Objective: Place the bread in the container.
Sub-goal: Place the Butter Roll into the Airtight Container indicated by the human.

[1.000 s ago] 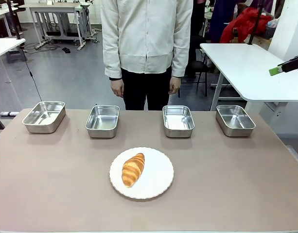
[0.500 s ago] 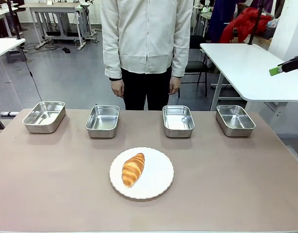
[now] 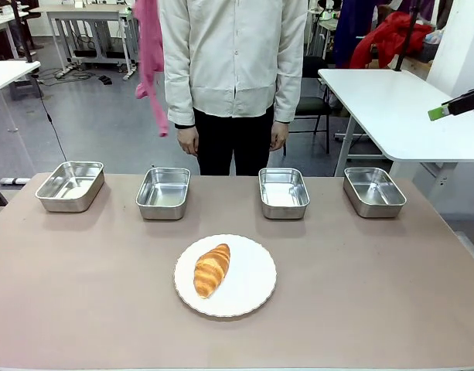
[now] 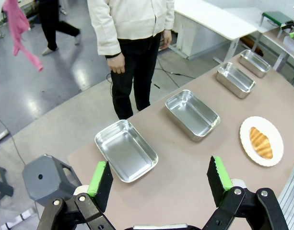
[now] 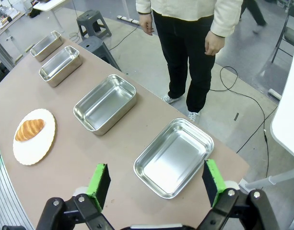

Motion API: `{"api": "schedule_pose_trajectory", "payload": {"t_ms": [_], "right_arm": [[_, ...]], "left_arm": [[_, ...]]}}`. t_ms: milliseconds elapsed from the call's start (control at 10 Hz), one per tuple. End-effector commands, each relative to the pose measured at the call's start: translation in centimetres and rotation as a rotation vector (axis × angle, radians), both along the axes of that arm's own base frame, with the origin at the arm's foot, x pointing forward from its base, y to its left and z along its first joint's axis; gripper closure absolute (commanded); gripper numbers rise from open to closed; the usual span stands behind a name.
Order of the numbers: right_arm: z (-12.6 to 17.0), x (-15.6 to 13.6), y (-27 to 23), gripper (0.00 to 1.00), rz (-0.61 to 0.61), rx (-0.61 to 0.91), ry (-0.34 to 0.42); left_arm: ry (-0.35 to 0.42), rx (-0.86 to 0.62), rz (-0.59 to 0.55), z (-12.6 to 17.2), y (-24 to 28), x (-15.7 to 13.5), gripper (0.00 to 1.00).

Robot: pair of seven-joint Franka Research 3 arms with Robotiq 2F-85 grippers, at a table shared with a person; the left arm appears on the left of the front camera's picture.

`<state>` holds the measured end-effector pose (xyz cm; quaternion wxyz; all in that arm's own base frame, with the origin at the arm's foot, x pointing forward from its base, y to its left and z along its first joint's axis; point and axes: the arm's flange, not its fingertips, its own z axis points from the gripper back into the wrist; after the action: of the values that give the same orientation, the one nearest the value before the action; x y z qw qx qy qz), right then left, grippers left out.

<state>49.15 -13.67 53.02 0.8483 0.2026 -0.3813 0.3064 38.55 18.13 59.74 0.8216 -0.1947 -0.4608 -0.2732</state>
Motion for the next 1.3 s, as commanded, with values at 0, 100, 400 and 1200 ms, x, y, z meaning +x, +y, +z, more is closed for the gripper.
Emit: {"api": "schedule_pose_trajectory", "payload": {"t_ms": [0, 100, 400, 1200], "right_arm": [[0.10, -0.04, 0.07, 0.00, 0.002, 0.003, -0.003], [0.10, -0.04, 0.07, 0.00, 0.002, 0.003, -0.003], [0.10, -0.04, 0.07, 0.00, 0.002, 0.003, -0.003], [0.10, -0.04, 0.07, 0.00, 0.002, 0.003, -0.003]], "left_arm": [[-0.002, -0.001, 0.001, 0.06, 0.04, -0.05, 0.00], [-0.002, -0.001, 0.001, 0.06, 0.04, -0.05, 0.00], [-0.002, -0.001, 0.001, 0.06, 0.04, -0.05, 0.00], [-0.002, -0.001, 0.001, 0.06, 0.04, -0.05, 0.00]]}}
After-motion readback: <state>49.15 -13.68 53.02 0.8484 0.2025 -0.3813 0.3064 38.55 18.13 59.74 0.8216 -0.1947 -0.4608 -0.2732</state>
